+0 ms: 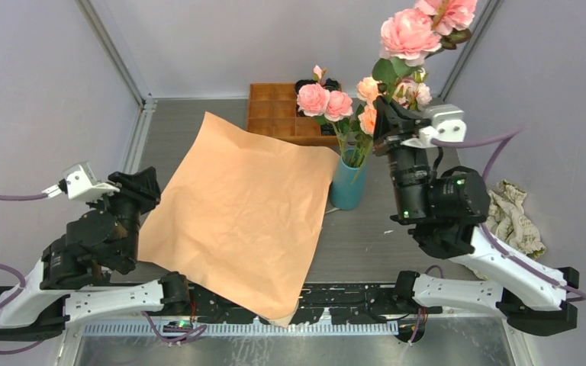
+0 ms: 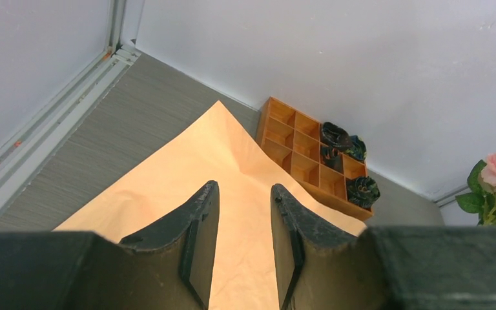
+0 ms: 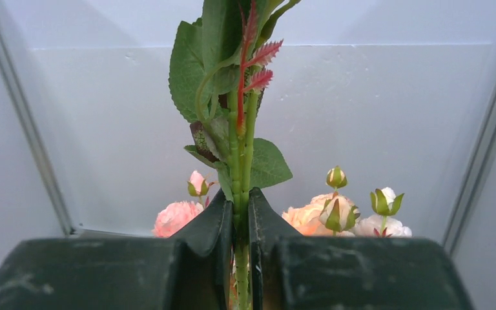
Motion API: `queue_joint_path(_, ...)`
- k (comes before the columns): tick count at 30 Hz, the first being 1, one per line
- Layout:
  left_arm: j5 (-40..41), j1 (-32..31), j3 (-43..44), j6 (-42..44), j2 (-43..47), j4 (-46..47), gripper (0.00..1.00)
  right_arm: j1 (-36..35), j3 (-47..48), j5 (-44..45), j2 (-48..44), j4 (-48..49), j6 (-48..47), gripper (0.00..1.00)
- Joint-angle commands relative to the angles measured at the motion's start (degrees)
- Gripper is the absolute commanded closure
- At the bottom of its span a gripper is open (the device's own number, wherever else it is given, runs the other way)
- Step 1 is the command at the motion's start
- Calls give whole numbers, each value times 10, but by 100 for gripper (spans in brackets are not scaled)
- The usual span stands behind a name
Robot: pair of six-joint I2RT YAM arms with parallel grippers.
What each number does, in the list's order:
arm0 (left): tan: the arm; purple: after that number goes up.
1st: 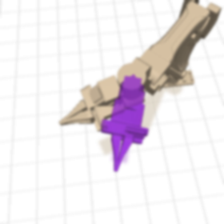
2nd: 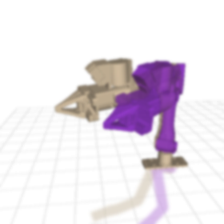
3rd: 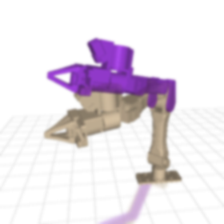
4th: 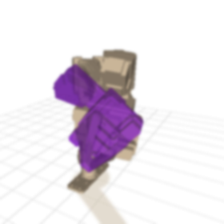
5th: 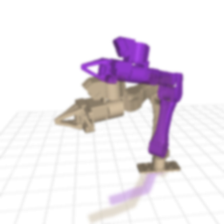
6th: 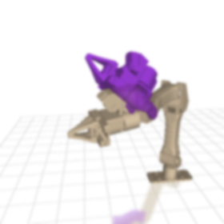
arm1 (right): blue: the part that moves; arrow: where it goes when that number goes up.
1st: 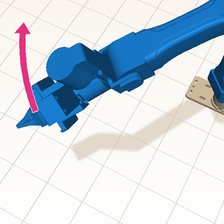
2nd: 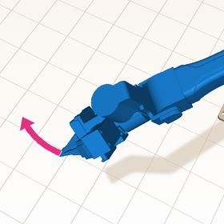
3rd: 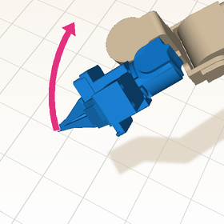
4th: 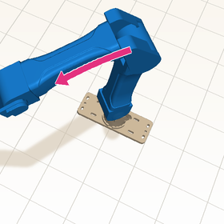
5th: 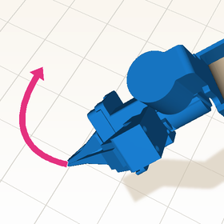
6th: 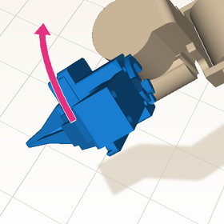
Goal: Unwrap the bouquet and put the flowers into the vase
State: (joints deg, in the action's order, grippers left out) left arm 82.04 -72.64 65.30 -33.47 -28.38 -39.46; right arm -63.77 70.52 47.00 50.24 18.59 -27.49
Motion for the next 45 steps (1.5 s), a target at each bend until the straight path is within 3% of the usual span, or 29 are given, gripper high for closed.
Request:
queue_joint_path(1, 7, 0, 15, 10, -27, 37, 64, 2, -12, 25, 47, 150, -141, 99)
queue_joint_path(5, 5, -1, 16, 16, -34, 45, 64, 35, -17, 5, 85, 206, -165, 99)
queue_joint_path(12, 9, 0, 9, 16, -22, 44, 65, 128, -5, -40, 118, 175, -84, 99)
queue_joint_path(18, 20, -1, 3, 20, -11, 44, 65, 167, -21, -58, 123, 168, -33, 99)
queue_joint_path(27, 25, -1, -1, 21, -8, 43, 65, 175, -27, -78, 133, 151, 20, 99)
queue_joint_path(40, 26, -1, -6, 22, -9, 49, 65, 174, -116, -76, 93, 124, 98, 99)
queue_joint_path(42, 26, 0, -6, 21, -13, 50, 65, 175, -124, -78, 87, 124, 104, 92)
queue_joint_path(45, 25, 0, -6, 21, -17, 53, 65, 174, -136, -75, 76, 124, 109, 69)
